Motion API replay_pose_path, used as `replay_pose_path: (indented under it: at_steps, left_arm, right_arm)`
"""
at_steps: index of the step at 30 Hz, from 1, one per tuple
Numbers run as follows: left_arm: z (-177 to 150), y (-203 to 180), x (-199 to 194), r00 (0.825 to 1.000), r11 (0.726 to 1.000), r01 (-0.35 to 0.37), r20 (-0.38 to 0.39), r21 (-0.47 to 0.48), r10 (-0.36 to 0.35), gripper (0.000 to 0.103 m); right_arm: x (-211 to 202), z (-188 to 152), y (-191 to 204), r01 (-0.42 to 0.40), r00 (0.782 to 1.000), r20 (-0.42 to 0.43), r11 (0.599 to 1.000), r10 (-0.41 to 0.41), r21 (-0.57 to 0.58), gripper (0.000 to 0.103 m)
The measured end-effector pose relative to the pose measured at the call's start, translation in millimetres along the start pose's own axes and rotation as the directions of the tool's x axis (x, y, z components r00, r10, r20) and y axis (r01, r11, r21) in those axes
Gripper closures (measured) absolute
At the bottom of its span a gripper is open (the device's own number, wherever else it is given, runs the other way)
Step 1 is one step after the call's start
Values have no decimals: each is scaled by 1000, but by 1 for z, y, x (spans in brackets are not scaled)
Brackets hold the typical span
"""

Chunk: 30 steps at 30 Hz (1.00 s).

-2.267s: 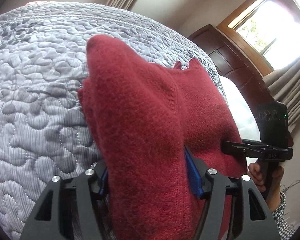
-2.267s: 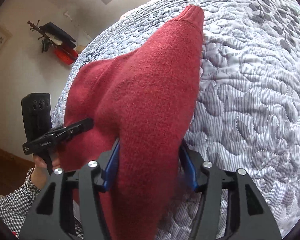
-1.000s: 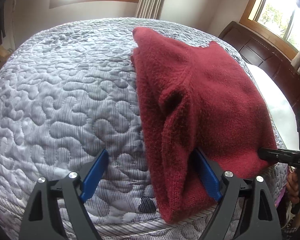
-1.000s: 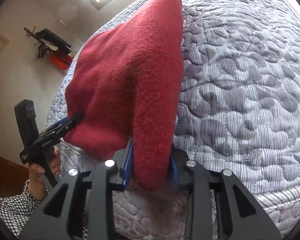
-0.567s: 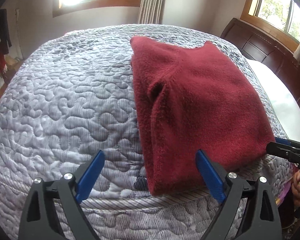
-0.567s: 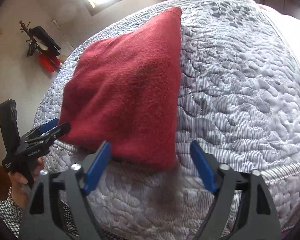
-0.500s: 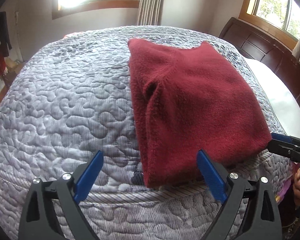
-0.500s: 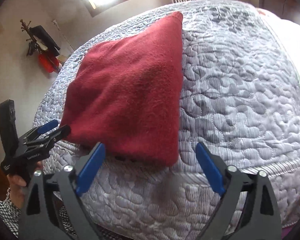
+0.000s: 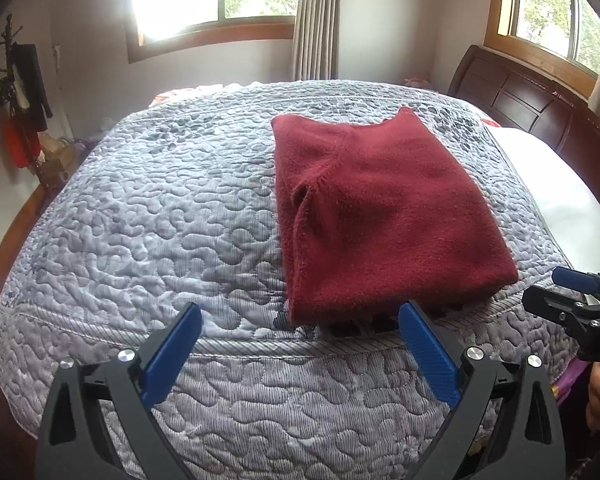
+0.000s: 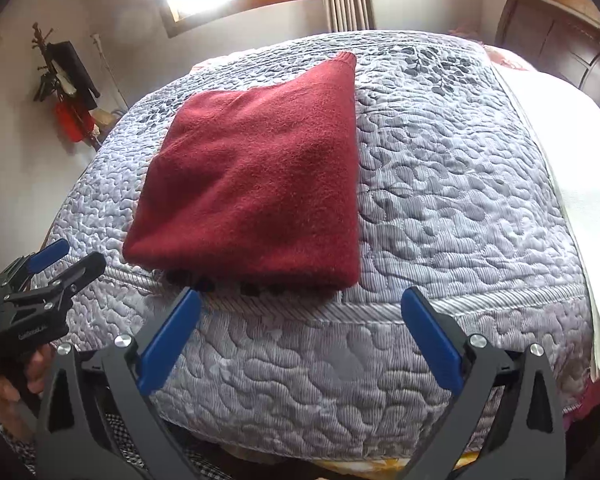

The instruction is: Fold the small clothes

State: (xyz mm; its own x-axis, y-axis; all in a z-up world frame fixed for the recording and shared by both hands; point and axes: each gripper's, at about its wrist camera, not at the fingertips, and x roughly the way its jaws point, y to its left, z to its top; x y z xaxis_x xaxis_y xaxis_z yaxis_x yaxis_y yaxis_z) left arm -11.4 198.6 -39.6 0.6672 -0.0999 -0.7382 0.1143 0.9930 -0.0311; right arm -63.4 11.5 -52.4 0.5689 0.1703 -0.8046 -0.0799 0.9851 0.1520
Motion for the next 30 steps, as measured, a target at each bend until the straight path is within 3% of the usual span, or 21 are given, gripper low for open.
replay_pose_path:
  at_steps: [13, 30]
  left_arm:
    - [-16, -7, -27, 1000, 1000, -14, -10, 2, 14, 4]
    - [-24, -1, -25, 999, 999, -42, -30, -12, 42, 4]
  right_arm:
    - [-29, -17, 20, 19, 1000, 22, 999, -18, -28, 3]
    - [-25, -23, 29, 51, 999, 14, 997, -50, -50, 3]
